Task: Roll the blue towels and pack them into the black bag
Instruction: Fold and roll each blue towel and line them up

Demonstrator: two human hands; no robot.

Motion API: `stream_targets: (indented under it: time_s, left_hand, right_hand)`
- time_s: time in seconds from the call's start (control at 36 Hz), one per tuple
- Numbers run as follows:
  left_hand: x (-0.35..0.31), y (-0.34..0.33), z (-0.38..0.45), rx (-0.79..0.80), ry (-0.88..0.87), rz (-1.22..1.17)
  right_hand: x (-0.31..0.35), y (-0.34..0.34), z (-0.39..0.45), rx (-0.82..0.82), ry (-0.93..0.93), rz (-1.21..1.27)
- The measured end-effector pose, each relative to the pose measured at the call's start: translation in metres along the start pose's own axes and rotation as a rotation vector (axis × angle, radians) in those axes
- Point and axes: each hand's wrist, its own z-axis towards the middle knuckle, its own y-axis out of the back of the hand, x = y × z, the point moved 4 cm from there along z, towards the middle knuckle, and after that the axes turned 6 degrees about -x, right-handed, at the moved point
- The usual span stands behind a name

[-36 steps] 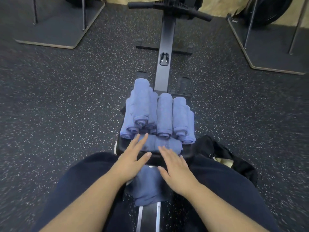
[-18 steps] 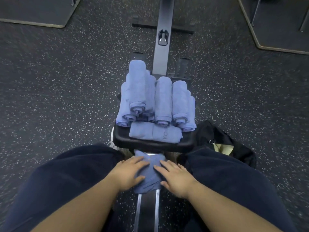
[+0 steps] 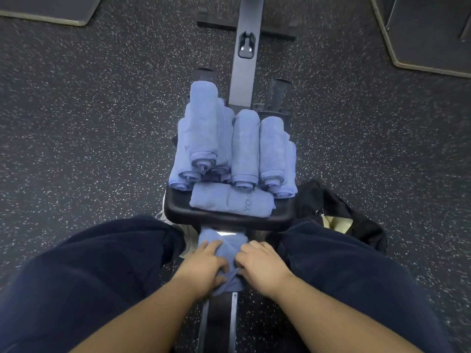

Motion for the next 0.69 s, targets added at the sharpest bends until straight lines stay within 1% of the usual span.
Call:
stream_targets:
  time_s: [0.11,0.17,0.25,0.36,0.44,0.53,0.61,0.69]
  left_hand:
    - [-0.005,0.016,-0.008,-0.003,-0.034,-0.109]
    - [-0.009,0.027,-0.012,-0.037,-0.046,-0.173]
    - [-0.013,0.040,-0.026,-0.097,0.004,-0.274]
    - [-0.025,0.066,-0.050,-0.294,0.030,-0.357]
    - [-0.034,0.090,-0.069,-0.482,0.012,-0.411]
    - [-0.043,0.111,-0.088,-0.660,-0.026,-0.407]
    - [-0.052,0.130,-0.106,-0.786,-0.043,-0.394]
    - [-0.056,0.146,-0.123,-0.886,-0.011,-0.401]
  right_hand:
    - [0.001,0.028,-0.007,-0.085,-0.007,0.008]
    - [0.004,0.039,-0.013,-0.119,-0.021,0.029]
    - [0.010,0.058,-0.027,-0.199,-0.046,0.040]
    - [0.021,0.087,-0.053,-0.387,-0.063,0.130]
    - [0.028,0.106,-0.070,-0.512,-0.109,0.230]
    - [0.034,0.122,-0.084,-0.622,-0.157,0.326]
    - [0.045,0.140,-0.098,-0.736,-0.184,0.392]
    - [0.056,0.156,-0.109,-0.810,-0.177,0.431]
